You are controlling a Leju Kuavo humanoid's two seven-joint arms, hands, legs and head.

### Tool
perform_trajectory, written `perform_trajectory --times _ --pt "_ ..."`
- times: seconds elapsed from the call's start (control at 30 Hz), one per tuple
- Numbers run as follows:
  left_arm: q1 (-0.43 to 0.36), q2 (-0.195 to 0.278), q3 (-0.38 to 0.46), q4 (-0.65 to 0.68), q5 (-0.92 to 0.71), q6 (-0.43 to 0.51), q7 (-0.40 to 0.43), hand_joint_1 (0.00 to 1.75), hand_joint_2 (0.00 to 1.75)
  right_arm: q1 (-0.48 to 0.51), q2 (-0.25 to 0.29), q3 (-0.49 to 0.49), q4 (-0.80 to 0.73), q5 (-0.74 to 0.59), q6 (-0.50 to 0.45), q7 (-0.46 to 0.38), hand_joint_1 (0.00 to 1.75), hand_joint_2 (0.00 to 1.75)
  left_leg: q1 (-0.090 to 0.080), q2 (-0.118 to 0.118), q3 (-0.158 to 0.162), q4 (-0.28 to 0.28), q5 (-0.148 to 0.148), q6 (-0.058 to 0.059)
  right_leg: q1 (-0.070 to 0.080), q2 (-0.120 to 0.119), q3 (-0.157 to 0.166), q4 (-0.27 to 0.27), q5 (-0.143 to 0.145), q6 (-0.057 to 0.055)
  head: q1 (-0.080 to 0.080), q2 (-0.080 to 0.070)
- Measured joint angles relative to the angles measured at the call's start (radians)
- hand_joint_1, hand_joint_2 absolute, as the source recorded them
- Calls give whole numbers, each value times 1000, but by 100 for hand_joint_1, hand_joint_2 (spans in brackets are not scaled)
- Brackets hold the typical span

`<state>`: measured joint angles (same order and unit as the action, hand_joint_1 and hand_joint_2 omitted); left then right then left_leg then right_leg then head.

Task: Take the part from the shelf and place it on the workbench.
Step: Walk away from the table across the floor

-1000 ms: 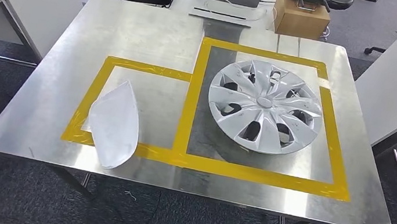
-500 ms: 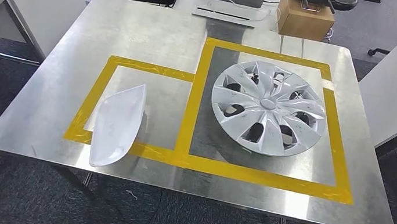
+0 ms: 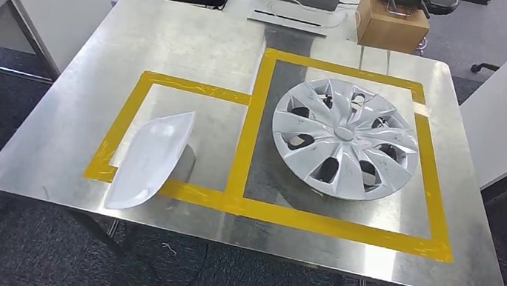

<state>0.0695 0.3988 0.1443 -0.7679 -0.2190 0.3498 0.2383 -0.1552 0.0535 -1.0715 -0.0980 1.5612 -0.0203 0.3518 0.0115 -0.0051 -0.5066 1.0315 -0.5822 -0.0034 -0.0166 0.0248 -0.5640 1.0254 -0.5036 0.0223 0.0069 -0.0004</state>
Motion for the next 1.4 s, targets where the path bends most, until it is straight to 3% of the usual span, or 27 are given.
perform_trajectory --times 0.13,0.4,0.6,0.77,1.07,1.4 --pt "-45 -49 -61 133 29 -5 -7 0 0 0 3 7 0 8 -87 -83 0 0 0 -1 0 0 0 0 0 0 0 0 0 0 0 0" --pt "-84 -92 -125 284 39 -7 -9 0 0 2 8 20 0 9 -105 -103 0 0 0 -1 0 0 0 0 0 0 0 0 -1 1 0 0" --pt "-107 -133 -171 364 21 -78 24 0 0 1 18 25 2 -59 -43 -103 0 0 0 -3 0 0 0 0 0 -1 0 0 -1 1 1 0" --pt "-121 -209 -249 424 -27 -132 31 0 0 2 35 24 2 -72 18 -68 0 0 0 -4 1 0 0 0 0 -2 0 0 -1 1 1 0" --pt "-130 -332 -385 480 -75 -154 -29 0 0 0 45 -1 2 -107 41 -71 0 0 0 -5 0 0 0 0 0 -2 0 -1 -1 1 1 0" --pt "-132 -369 -438 496 -72 -153 -43 0 0 0 44 -18 2 -100 42 -68 0 0 0 -5 0 0 0 0 0 -3 0 -1 0 1 1 0"
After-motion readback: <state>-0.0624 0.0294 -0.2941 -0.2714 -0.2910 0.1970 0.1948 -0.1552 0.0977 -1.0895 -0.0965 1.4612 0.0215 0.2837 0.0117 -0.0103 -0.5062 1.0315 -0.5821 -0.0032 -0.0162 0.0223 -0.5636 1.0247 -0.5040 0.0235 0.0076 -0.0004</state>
